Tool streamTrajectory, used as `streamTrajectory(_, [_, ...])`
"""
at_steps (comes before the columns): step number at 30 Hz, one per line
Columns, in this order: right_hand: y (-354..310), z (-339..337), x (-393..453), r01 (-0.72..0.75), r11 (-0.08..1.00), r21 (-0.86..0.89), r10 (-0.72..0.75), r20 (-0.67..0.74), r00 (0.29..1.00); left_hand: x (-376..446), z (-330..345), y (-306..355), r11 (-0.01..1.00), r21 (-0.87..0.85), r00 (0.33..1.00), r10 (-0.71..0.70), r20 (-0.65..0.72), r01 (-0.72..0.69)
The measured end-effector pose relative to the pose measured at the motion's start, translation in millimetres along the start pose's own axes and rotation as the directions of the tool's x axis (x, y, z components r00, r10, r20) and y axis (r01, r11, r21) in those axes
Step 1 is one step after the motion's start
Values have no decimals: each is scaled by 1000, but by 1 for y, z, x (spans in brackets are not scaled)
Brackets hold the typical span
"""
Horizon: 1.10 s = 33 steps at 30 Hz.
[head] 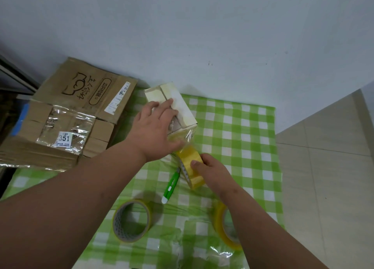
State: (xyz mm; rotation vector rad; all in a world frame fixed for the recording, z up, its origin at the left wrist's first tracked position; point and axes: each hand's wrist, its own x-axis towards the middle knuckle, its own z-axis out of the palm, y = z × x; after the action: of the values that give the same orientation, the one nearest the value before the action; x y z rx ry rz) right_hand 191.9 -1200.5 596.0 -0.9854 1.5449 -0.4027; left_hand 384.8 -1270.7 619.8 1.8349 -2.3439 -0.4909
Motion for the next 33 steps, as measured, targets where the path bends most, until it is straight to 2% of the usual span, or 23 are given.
streamTrajectory(4, [1,-2,1,70,997,-31,-72,-90,993,-4,7,2,997,55,998,-57,-25,58])
streamTrajectory(7, [9,0,-1,132,991,-27,-135,-259,956,-6,9,1,997,34,996,-69,-50,71])
streamTrajectory(10, [14,2,0,192,975,-107,-220,-406,887,-8,8,1,996,21,996,-82,-31,83])
streamTrajectory(12, [17,2,0,191,959,-208,-274,-518,810,-11,8,1,996,30,997,-83,0,83])
streamTrajectory(14, [23,2,-6,180,935,-307,-328,-545,772,-13,8,0,996,52,996,-79,29,78])
streamTrajectory(16, [32,7,-17,187,877,-442,-399,-454,797,-14,8,0,995,64,996,-81,46,78])
streamTrajectory(18, [42,19,-28,248,790,-560,-475,-304,826,-14,8,-1,994,68,995,-84,57,80])
streamTrajectory(21, [57,40,-31,382,629,-677,-574,-73,816,-17,9,-1,995,50,994,-89,64,86])
streamTrajectory(24, [57,58,-23,418,554,-720,-410,201,890,-22,11,-3,996,-4,993,-91,71,91])
streamTrajectory(26, [54,67,-17,400,520,-754,-253,311,916,-26,12,-6,995,-44,992,-87,86,91])
streamTrajectory(31, [49,79,-2,357,415,-837,-70,362,930,-34,15,-14,996,-55,987,-67,145,75])
streamTrajectory(33, [49,80,-2,357,392,-848,-77,356,931,-34,15,-16,995,-65,987,-62,149,73])
